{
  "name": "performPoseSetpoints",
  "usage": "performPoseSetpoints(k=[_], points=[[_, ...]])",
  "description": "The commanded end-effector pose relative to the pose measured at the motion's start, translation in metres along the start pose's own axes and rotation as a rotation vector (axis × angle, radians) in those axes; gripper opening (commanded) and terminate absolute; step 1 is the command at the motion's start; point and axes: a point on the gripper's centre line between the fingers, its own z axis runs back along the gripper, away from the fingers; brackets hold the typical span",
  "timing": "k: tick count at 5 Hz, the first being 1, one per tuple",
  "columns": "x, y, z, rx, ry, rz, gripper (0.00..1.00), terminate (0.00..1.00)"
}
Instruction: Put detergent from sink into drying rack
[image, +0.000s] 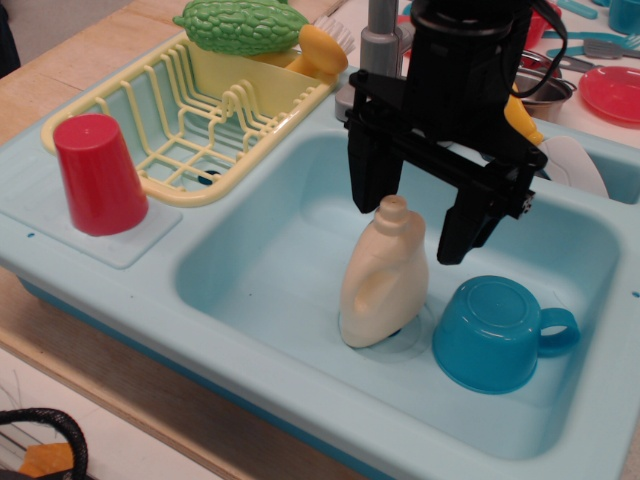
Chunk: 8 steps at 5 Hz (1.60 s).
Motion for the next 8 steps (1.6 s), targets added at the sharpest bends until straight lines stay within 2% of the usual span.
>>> performPoseSetpoints(k=[1, 2, 3, 5, 6, 8], points=[[-0.002, 0.001, -0.001, -0.002, -0.052, 0.061, 1.0, 0.0], [-0.003, -0.002, -0.008, -0.02, -0.066, 0.105, 0.0, 0.0], [-0.004, -0.006, -0.01, -0.02, -0.082, 0.131, 0.0, 0.0], [-0.008, 0.01, 0.035, 0.076, -0.052, 0.149, 0.0, 0.0], [-0.013, 0.031, 0.053, 0.13, -0.033, 0.146, 0.0, 0.0], [-0.026, 0.096, 0.097, 0.252, -0.007, 0.077, 0.0, 0.0]])
